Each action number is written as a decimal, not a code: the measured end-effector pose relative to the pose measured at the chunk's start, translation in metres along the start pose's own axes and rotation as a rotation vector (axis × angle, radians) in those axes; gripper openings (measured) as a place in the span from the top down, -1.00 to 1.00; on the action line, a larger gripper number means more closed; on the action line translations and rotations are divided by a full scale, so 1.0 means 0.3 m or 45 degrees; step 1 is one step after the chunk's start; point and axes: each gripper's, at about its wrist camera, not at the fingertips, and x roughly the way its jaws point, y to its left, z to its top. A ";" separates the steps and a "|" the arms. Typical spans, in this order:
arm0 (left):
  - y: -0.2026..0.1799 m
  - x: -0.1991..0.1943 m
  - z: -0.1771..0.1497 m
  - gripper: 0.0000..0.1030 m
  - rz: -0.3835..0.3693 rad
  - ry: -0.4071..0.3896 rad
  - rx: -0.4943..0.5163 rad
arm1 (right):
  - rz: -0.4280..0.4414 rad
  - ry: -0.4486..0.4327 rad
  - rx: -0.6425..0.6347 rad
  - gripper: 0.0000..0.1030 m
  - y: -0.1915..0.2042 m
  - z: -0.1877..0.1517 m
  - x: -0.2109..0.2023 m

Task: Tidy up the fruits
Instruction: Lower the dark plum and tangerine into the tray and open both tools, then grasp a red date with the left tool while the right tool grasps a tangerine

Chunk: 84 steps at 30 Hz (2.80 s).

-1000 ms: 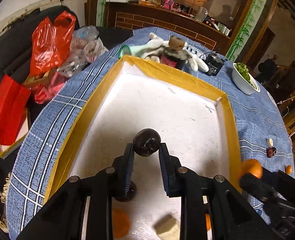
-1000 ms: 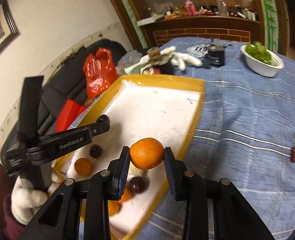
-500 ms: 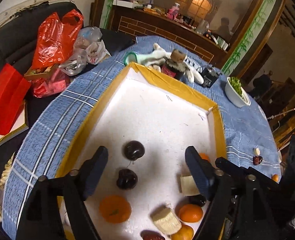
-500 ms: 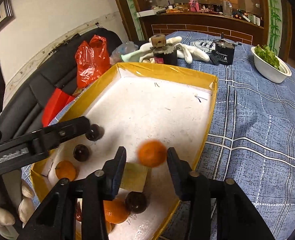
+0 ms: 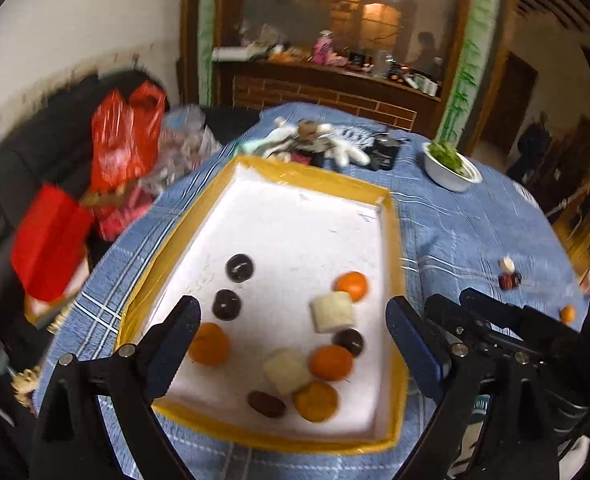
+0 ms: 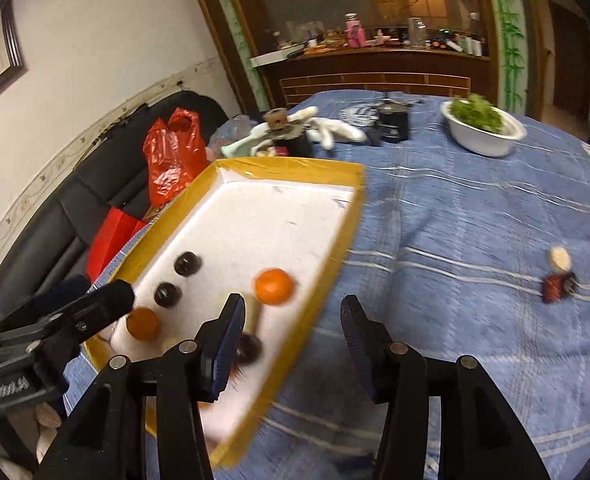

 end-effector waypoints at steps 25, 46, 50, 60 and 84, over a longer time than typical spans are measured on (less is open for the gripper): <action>-0.388 -0.222 -0.111 -0.81 0.001 -0.130 0.364 | -0.172 -0.140 0.203 -0.22 -0.382 -0.210 -0.349; -0.645 0.055 -0.121 0.00 -0.384 0.175 0.500 | -0.526 -0.149 0.671 -0.22 -1.069 -0.228 -0.463; -0.734 0.152 -0.072 -0.01 -0.457 0.228 0.523 | -0.583 -0.119 0.652 -0.22 -1.101 -0.202 -0.408; -0.958 0.428 0.000 -0.01 -0.483 0.272 0.646 | -0.568 -0.075 0.622 0.04 -1.146 -0.202 -0.351; -0.893 0.433 0.054 1.00 -0.577 0.202 0.561 | -0.518 -0.102 0.651 0.26 -1.141 -0.223 -0.350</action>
